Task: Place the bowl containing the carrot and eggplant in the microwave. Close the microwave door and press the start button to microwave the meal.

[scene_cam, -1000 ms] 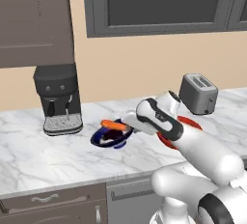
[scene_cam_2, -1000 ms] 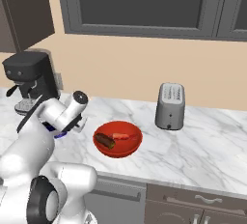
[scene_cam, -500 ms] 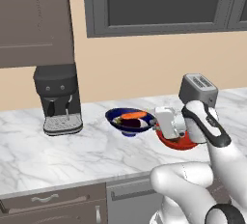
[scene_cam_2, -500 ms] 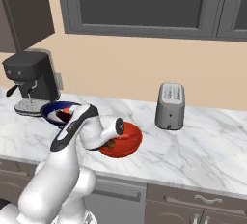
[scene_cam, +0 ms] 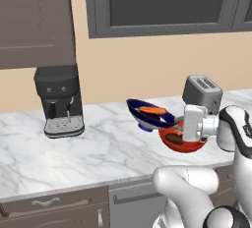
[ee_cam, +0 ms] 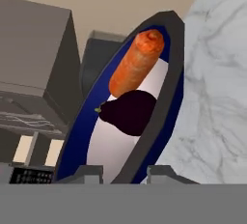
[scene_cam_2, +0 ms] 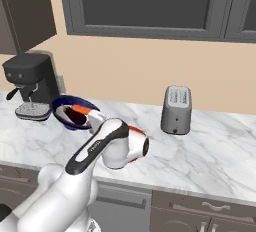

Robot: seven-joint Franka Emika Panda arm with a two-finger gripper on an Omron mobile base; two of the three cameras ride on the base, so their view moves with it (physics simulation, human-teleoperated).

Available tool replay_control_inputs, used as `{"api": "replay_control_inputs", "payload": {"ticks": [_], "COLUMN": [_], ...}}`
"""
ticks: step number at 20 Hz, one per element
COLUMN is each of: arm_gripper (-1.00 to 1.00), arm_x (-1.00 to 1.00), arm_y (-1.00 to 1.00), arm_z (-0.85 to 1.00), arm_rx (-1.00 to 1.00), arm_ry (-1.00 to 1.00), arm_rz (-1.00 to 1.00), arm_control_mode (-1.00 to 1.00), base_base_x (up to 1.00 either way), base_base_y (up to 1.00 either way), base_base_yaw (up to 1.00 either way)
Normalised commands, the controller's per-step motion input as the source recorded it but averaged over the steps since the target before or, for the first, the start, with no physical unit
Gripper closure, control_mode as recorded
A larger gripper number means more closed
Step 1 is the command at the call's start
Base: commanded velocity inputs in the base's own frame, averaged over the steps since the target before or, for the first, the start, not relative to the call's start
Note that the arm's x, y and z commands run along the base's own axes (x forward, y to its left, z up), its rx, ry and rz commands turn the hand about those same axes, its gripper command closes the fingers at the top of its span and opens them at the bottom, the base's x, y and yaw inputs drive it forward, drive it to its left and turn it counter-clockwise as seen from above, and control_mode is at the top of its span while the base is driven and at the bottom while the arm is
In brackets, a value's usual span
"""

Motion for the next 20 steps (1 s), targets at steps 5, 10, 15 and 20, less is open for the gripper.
{"api": "replay_control_inputs", "payload": {"ticks": [5, 10, 15, 20], "arm_gripper": [1.00, 1.00, 1.00, 1.00], "arm_x": [-0.64, -0.31, -0.17, -0.53], "arm_y": [-0.10, 0.03, -0.14, -0.54], "arm_z": [0.35, 0.51, 0.64, 0.31], "arm_rx": [-0.35, -0.38, -0.13, 0.14], "arm_ry": [0.00, -0.01, 0.00, -0.14], "arm_rz": [0.08, 0.10, 0.05, 0.02], "arm_control_mode": [-1.00, -1.00, -1.00, -1.00], "base_base_x": [0.00, 0.00, 0.00, 0.00], "base_base_y": [0.00, 0.00, 0.00, 0.00], "base_base_yaw": [0.00, 0.00, 0.00, 0.00]}}
